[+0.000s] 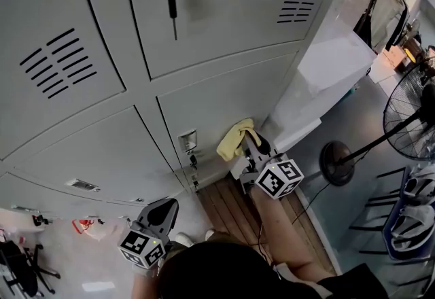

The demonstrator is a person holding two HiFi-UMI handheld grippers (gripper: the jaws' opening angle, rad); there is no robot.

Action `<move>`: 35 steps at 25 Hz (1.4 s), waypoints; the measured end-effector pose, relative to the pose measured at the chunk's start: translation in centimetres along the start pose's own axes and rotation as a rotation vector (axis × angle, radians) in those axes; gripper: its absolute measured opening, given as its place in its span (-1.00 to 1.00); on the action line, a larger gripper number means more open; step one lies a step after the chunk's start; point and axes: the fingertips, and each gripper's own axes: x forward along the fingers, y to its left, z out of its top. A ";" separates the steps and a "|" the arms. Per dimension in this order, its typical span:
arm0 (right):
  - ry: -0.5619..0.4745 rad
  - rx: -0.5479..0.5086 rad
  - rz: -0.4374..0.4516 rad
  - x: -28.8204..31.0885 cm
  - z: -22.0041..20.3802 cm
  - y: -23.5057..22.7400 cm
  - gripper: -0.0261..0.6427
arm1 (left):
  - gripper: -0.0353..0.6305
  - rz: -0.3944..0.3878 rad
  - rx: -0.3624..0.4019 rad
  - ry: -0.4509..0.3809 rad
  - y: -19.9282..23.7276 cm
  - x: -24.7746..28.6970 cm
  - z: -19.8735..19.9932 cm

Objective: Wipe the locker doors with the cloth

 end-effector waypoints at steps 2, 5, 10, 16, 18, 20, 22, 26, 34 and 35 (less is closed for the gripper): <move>-0.004 0.004 -0.017 -0.2 0.4 -1.1 -0.76 | -0.88 0.002 0.000 0.002 -0.1 0.3 0.0; -0.010 0.012 -0.039 -0.5 0.8 -2.6 -0.76 | -0.88 0.004 0.003 0.006 -0.3 0.6 0.0; -0.012 0.026 -0.072 -0.9 1.0 -4.6 -0.76 | -0.88 0.009 0.003 0.012 -0.6 1.0 -0.1; -0.004 0.055 -0.114 -1.4 0.3 -6.4 -0.76 | -0.88 0.018 0.003 0.017 -0.6 0.7 -0.3; 0.002 0.069 -0.131 -1.5 -0.1 -6.9 -0.76 | -0.88 0.021 0.003 0.018 -0.6 0.5 -0.4; 0.014 0.079 -0.149 -1.6 -0.6 -7.2 -0.76 | -0.88 0.024 0.001 0.017 -0.5 0.2 -0.4; 0.023 0.081 -0.163 -1.7 -1.0 -7.3 -0.76 | -0.88 0.028 -0.001 0.016 -0.4 -0.1 -0.4; 0.043 0.084 -0.170 -1.6 -1.9 -7.0 -0.76 | -0.88 0.032 -0.001 0.016 -0.1 -0.7 -0.6; 0.089 0.099 -0.149 -0.9 -4.4 -4.3 -0.76 | -0.88 0.032 0.000 0.014 0.3 -2.0 -0.6; 0.094 0.101 -0.144 -0.8 -4.7 -3.9 -0.76 | -0.88 0.033 0.000 0.014 0.4 -2.2 -0.7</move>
